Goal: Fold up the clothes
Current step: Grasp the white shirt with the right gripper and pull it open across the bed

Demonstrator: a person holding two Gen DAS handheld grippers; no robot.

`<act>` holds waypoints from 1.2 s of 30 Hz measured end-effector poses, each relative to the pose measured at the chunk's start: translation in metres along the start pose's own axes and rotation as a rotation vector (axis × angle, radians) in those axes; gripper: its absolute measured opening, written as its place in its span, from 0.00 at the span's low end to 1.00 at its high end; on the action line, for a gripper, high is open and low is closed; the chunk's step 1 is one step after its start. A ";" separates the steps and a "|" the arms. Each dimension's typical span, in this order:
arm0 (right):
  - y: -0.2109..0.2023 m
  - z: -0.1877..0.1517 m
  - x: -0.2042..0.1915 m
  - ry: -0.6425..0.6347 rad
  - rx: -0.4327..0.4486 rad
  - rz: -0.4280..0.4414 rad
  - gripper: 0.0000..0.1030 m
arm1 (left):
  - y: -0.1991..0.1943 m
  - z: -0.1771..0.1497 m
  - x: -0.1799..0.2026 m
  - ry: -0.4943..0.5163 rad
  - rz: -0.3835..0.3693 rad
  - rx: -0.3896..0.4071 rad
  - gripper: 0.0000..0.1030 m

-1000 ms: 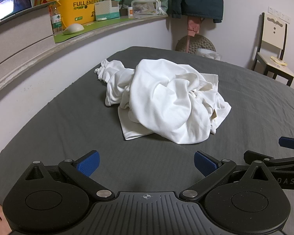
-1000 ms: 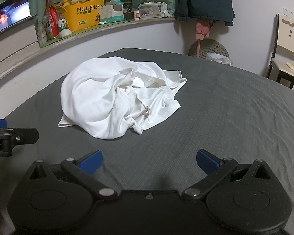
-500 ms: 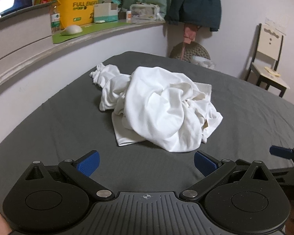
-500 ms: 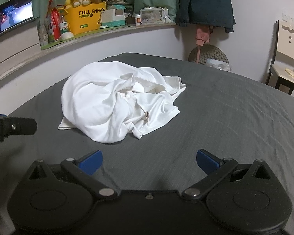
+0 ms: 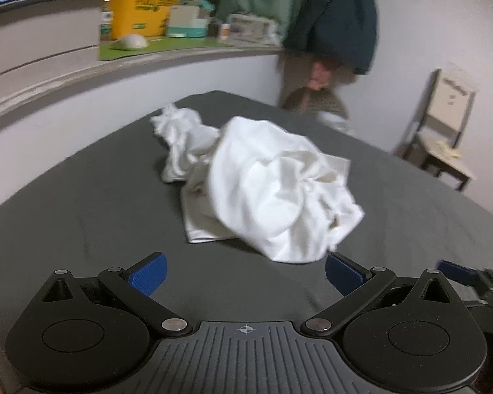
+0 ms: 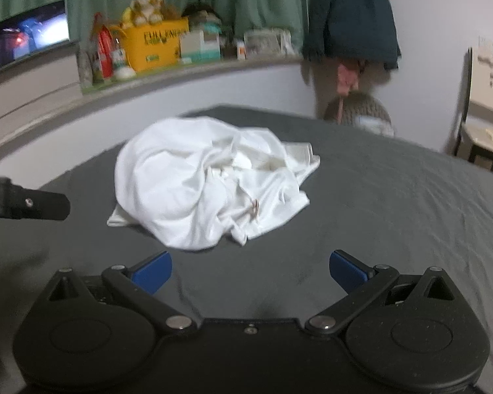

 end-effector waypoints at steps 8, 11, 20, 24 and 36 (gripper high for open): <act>0.059 0.007 -0.017 -0.143 -0.015 0.042 0.98 | -0.002 -0.009 -0.015 0.059 0.042 -0.058 1.00; 0.097 0.008 -0.030 -0.168 -0.075 0.033 0.69 | -0.004 -0.015 -0.023 0.077 0.061 -0.080 1.00; 0.137 0.006 -0.034 0.126 -0.181 0.105 0.05 | -0.019 -0.014 -0.037 0.069 0.043 -0.035 1.00; 0.085 0.025 -0.010 0.271 -0.080 0.188 0.04 | -0.021 -0.016 -0.049 0.034 0.051 -0.035 1.00; -0.148 0.083 0.160 0.557 0.328 0.104 0.04 | -0.023 -0.023 -0.056 0.068 0.093 -0.057 1.00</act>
Point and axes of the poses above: each gripper's, at about its wrist camera, not at the fingertips, and y roughly the way its jaws point, x to its right, z to its top, the point moved 10 cm from there along y, roughly the way its jaws point, and after that the axes turned 12 degrees about y, right-handed, at the moved point
